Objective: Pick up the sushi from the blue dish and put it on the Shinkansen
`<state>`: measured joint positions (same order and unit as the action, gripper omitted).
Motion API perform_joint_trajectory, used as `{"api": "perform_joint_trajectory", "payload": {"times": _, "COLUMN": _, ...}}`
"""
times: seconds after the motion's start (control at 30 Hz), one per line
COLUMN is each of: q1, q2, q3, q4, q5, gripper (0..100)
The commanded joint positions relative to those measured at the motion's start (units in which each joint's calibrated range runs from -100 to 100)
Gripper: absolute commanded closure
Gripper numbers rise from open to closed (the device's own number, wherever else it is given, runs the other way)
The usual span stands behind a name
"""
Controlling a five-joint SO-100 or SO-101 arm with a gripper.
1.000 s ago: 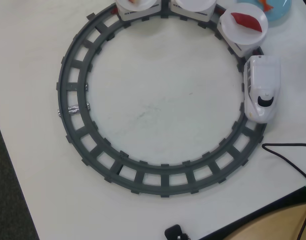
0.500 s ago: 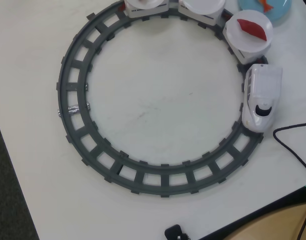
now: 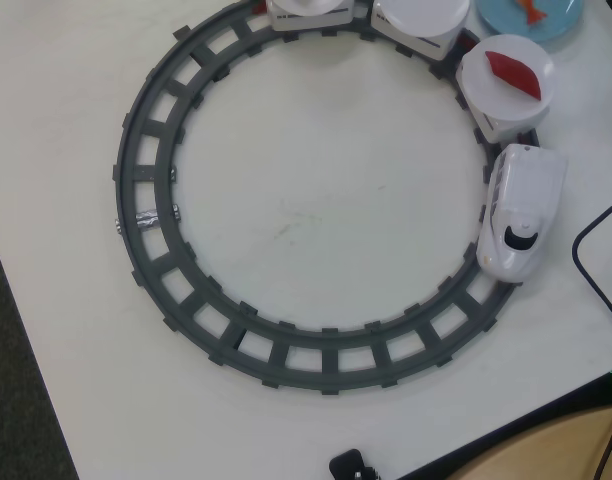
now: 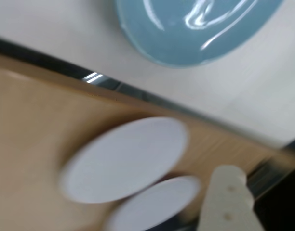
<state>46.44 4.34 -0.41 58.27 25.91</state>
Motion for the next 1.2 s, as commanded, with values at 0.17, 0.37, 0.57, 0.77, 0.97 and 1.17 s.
{"api": "perform_joint_trajectory", "payload": {"times": 0.17, "q1": -4.0, "q2": 21.1, "q3": -28.2, "q4": 12.9, "q5": 13.3, "gripper": 72}}
{"api": "perform_joint_trajectory", "payload": {"times": 0.37, "q1": -2.7, "q2": 32.4, "q3": -34.0, "q4": 14.4, "q5": 18.3, "gripper": 72}}
{"api": "perform_joint_trajectory", "payload": {"times": 0.57, "q1": -2.2, "q2": 37.5, "q3": -36.2, "q4": 15.1, "q5": 20.1, "gripper": 72}}
{"api": "perform_joint_trajectory", "payload": {"times": 0.77, "q1": -2.2, "q2": 38.3, "q3": -36.4, "q4": 14.3, "q5": 20.3, "gripper": 72}}
{"api": "perform_joint_trajectory", "payload": {"times": 0.97, "q1": -3.3, "q2": 38.4, "q3": -36.4, "q4": 10.8, "q5": 19.9, "gripper": 72}}
{"api": "perform_joint_trajectory", "payload": {"times": 1.17, "q1": -3.0, "q2": 38.0, "q3": -35.8, "q4": 8.2, "q5": 20.2, "gripper": 72}}
